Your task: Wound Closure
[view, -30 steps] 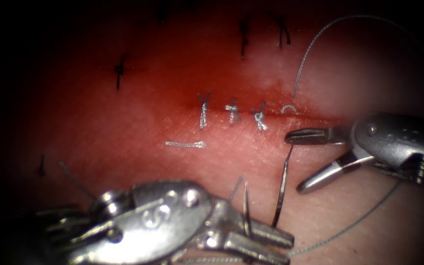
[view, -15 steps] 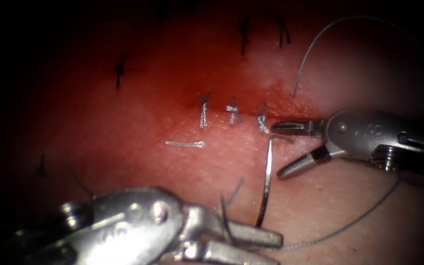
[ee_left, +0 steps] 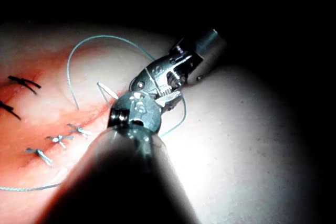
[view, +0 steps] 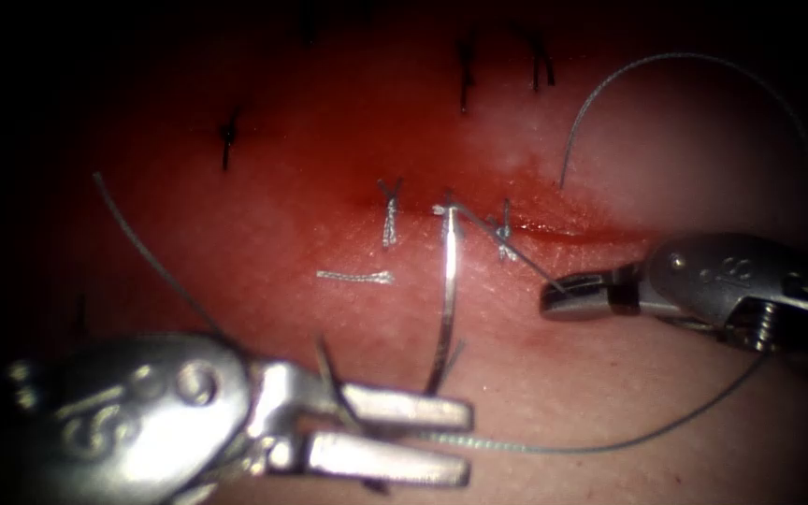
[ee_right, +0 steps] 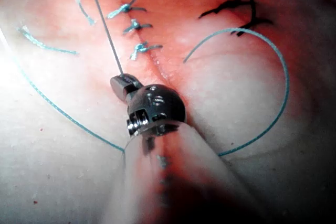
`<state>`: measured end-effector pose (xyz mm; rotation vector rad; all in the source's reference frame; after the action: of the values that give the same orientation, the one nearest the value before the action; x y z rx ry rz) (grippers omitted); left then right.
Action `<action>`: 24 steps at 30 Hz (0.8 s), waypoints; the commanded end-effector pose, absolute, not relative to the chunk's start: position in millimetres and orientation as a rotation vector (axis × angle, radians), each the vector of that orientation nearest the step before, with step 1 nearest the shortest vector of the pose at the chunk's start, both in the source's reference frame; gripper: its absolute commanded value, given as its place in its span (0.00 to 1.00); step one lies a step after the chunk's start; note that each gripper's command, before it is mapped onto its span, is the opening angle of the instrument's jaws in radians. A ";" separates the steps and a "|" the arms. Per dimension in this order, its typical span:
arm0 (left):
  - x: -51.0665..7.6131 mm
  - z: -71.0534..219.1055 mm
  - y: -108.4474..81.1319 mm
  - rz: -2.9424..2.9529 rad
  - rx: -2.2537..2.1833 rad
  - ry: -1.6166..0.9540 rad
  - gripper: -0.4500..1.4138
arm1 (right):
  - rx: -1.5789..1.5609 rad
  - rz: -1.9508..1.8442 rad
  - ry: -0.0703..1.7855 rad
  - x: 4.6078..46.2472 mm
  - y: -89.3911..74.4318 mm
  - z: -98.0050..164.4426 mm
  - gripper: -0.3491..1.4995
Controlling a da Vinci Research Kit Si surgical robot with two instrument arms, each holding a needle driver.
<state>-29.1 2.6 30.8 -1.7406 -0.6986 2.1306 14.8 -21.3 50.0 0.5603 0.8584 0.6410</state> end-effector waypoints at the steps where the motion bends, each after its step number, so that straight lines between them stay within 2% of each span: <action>1: -29.5 31.4 3.0 2.135 -1.736 -0.689 0.00 | 0.585 0.659 0.859 16.6 -21.4 49.0 0.00; 13: -27.2 34.8 5.0 2.196 -1.588 -0.545 0.00 | 0.651 0.653 0.886 22.0 -23.5 40.7 0.00; 18: -26.3 34.4 5.4 2.208 -1.571 -0.530 0.00 | 0.577 0.588 0.991 22.2 -22.5 40.2 0.00; 19: -26.1 34.4 5.5 2.207 -1.567 -0.531 0.00 | 0.542 0.577 1.016 22.0 -21.9 40.4 0.12; 20: -25.7 34.2 5.6 2.211 -1.566 -0.529 0.00 | 0.490 0.559 1.044 21.6 -21.1 40.7 0.43; 21: -25.4 34.2 5.8 2.210 -1.563 -0.531 0.00 | 0.452 0.557 1.060 21.4 -20.5 41.0 0.64; 23: -24.8 34.0 6.0 2.217 -1.553 -0.524 0.00 | 0.357 0.523 1.094 20.8 -19.1 41.7 0.88; 24: -24.3 34.0 6.2 2.229 -1.543 -0.508 0.00 | 0.333 0.524 1.103 20.5 -18.6 41.9 0.91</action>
<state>-23.4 5.9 33.5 -1.5285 -0.5040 2.2319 20.0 -19.1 41.2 0.3304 1.1046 0.5231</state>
